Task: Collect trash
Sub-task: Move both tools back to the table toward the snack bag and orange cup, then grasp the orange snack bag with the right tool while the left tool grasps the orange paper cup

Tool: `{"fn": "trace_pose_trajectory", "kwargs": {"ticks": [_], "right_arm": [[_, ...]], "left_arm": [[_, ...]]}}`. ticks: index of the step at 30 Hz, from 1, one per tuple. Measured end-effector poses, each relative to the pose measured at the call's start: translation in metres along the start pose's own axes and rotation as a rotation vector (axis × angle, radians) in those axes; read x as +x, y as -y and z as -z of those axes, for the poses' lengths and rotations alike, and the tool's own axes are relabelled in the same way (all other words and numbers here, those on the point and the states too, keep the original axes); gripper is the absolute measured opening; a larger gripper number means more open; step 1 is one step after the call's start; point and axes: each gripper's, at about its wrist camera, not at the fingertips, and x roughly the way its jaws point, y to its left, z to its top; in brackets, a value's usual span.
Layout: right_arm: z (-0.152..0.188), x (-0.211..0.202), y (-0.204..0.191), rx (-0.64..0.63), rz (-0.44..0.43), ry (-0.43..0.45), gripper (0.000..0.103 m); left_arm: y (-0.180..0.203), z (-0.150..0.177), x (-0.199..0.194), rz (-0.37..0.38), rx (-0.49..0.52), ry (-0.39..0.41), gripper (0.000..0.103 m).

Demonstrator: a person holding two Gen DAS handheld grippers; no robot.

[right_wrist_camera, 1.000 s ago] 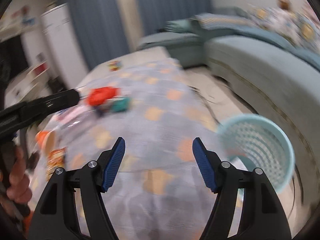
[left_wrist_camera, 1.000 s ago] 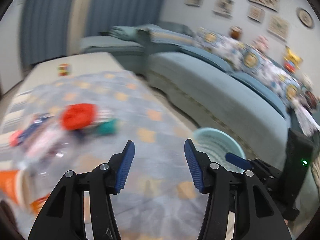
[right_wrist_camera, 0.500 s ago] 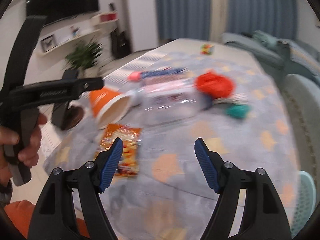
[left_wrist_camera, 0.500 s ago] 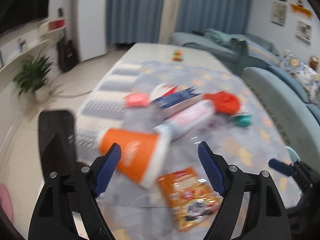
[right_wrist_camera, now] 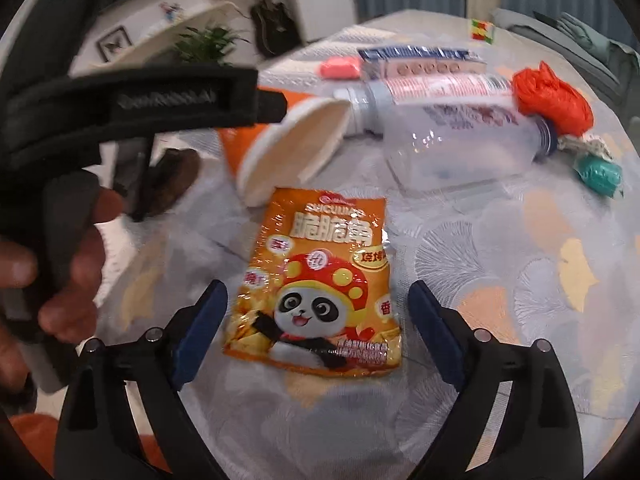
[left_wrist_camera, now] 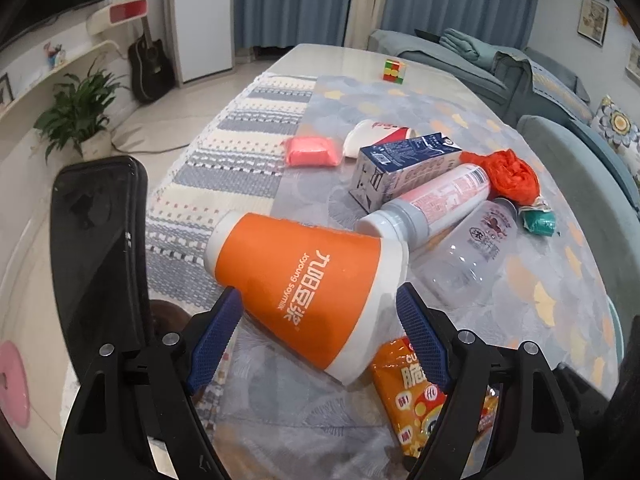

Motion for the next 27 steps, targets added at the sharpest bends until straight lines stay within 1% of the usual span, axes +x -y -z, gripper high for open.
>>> {"fn": "trace_pose_trajectory", "kwargs": {"ticks": [2,5,6,9,12,14,17,19,21,24,25,27], "right_arm": [[0.001,0.001,-0.003,-0.012,0.027,0.008,0.088],[0.004,0.007,-0.017,-0.079,0.135,-0.004,0.087],[0.006,0.008,-0.023,-0.107,0.167,0.003,0.085],[0.009,0.005,-0.022,-0.104,0.155,0.005,0.078],[0.014,-0.005,-0.015,-0.087,0.144,0.012,0.072],[0.016,-0.013,-0.009,-0.077,0.118,0.024,0.07],[0.02,-0.022,-0.005,-0.061,0.082,0.038,0.07],[0.021,-0.027,-0.005,-0.052,0.065,0.051,0.07],[0.019,-0.033,-0.004,-0.048,0.085,0.076,0.07],[0.021,-0.043,0.004,-0.019,0.118,0.095,0.07],[0.024,-0.046,0.009,0.0,0.131,0.094,0.07],[0.029,-0.053,0.019,0.027,0.165,0.1,0.07]], "left_arm": [[-0.001,0.0,0.003,0.003,-0.009,-0.006,0.077],[-0.004,0.0,0.006,0.001,-0.022,-0.011,0.077],[-0.006,0.0,0.007,0.008,-0.035,-0.014,0.077],[-0.01,-0.001,0.012,0.031,-0.057,-0.029,0.078],[-0.01,0.0,0.012,0.042,-0.053,-0.026,0.078],[-0.008,0.002,0.008,0.051,-0.042,-0.02,0.084],[-0.004,0.006,0.003,0.053,-0.016,-0.019,0.086],[0.003,0.01,0.001,0.039,0.021,-0.016,0.086],[0.009,0.012,0.001,0.019,0.058,-0.019,0.086],[0.02,0.014,0.009,-0.053,0.104,-0.036,0.086],[0.022,0.014,0.011,-0.066,0.111,-0.038,0.085],[0.025,0.016,0.017,-0.106,0.132,-0.044,0.079]]}}
